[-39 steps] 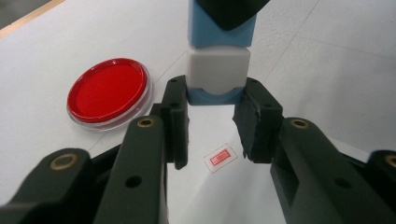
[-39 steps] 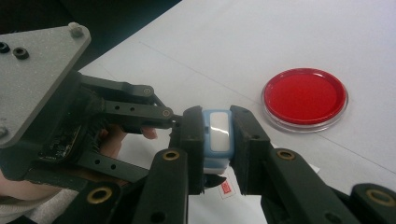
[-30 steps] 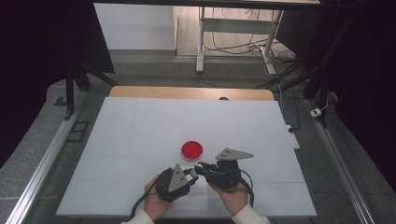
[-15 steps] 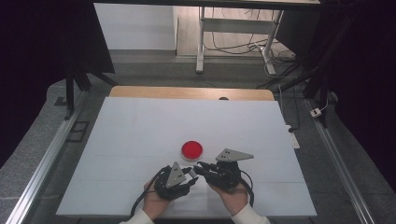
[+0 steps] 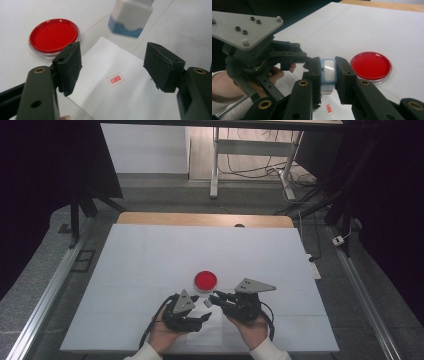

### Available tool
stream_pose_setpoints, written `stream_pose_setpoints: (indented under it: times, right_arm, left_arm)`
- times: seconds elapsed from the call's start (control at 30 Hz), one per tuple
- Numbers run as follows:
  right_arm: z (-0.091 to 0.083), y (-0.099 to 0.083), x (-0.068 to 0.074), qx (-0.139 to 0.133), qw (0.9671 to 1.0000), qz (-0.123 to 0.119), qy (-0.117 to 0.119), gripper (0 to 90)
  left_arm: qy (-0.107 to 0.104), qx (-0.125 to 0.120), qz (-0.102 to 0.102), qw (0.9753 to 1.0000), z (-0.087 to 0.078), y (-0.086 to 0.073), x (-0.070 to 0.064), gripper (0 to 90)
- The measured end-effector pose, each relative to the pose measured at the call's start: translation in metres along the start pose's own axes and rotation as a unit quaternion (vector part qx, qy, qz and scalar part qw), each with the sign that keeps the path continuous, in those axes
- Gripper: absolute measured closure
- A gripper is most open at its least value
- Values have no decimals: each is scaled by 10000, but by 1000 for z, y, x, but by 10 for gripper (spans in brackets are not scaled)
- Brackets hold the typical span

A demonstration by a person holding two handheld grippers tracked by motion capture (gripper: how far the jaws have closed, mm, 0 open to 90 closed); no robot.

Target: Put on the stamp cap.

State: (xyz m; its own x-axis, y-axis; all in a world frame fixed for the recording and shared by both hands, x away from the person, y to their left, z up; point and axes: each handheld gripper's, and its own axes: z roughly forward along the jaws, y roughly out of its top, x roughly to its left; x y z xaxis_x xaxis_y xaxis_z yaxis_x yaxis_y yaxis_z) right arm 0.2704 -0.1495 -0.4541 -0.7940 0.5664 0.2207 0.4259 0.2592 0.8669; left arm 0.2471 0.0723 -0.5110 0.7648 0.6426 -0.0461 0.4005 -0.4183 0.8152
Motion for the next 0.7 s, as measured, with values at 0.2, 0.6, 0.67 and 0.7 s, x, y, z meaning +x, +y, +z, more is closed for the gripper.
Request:
stream_pose_setpoints:
  times: [0.2, 0.6, 0.67, 0.7]
  right_arm:
    - [-5, 2, -4, -89, 9999, -120, -34, 755]
    - [-9, 1, -12, -118, 9996, -213, -125, 755]
    - [-9, 1, -13, -121, 9996, -233, -141, 755]
    - [-10, 2, -13, -122, 9995, -239, -146, 755]
  left_arm:
    - [-156, 28, -136, 9998, -12, -2, 11, 281]
    - [-141, -43, -222, 9996, -45, -13, 29, 281]
    - [-115, -44, -223, 9997, -51, -16, 31, 282]
    - [-98, -27, -213, 9997, -54, -18, 32, 283]
